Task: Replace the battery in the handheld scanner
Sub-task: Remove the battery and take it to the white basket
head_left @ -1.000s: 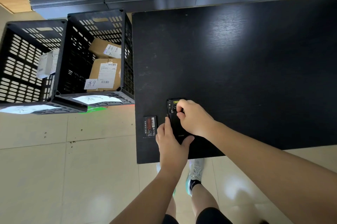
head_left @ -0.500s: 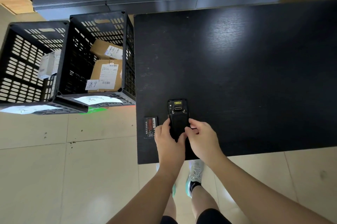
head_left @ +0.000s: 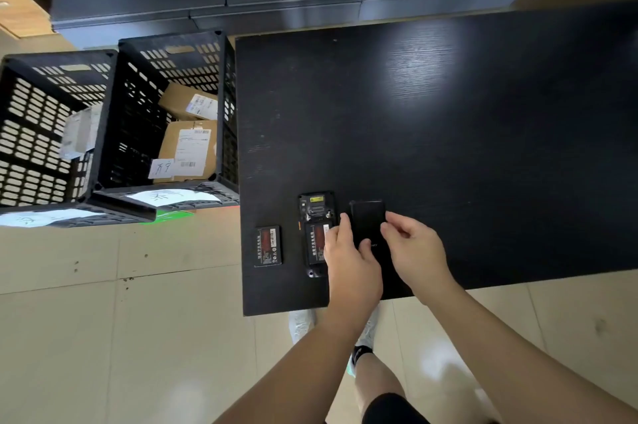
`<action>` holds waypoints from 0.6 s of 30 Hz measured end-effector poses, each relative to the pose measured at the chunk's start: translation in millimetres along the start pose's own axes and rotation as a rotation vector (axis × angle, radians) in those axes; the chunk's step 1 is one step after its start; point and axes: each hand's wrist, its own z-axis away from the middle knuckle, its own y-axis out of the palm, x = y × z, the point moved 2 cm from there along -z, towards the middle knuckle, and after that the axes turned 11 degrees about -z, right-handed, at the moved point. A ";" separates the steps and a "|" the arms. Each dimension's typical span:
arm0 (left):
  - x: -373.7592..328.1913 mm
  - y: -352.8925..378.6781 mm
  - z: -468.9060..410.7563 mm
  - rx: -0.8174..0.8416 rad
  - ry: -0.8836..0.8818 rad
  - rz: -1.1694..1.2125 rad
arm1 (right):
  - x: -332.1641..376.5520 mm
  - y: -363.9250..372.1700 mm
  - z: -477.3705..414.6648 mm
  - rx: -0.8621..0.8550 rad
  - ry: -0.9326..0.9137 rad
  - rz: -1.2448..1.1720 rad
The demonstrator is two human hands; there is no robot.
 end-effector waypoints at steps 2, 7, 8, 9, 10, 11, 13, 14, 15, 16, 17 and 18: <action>-4.8 13.1 1.8 0.069 -0.016 -0.014 | -6.1 -12.4 -5.1 -0.003 0.016 0.046; -6.7 33.5 1.0 0.186 -0.071 -0.105 | -24.5 -21.6 -11.6 0.038 0.034 0.143; -7.1 35.7 0.2 0.201 -0.078 -0.119 | -27.1 -22.0 -12.6 0.045 0.035 0.162; -7.4 37.5 -0.3 0.211 -0.081 -0.132 | -29.4 -22.2 -13.8 0.049 0.032 0.181; -7.7 38.9 -0.8 0.217 -0.078 -0.146 | -31.3 -22.0 -14.7 0.051 0.024 0.197; -7.9 39.9 -0.8 0.224 -0.077 -0.158 | -32.9 -21.4 -15.3 0.050 0.013 0.215; -7.5 41.6 0.0 0.245 -0.079 -0.177 | -34.7 -18.7 -15.2 0.033 -0.021 0.258; -7.2 42.6 0.7 0.257 -0.076 -0.184 | -35.1 -17.2 -14.6 0.021 -0.037 0.272; -6.8 43.4 1.5 0.268 -0.070 -0.190 | -35.8 -15.7 -13.9 0.012 -0.045 0.278; -6.3 44.3 2.1 0.275 -0.062 -0.199 | -36.3 -14.2 -13.0 0.006 -0.050 0.283; -5.5 45.0 2.6 0.279 -0.052 -0.209 | -36.9 -12.9 -12.2 0.005 -0.053 0.294; -4.7 45.7 2.8 0.277 -0.040 -0.223 | -37.8 -11.7 -11.6 0.005 -0.058 0.310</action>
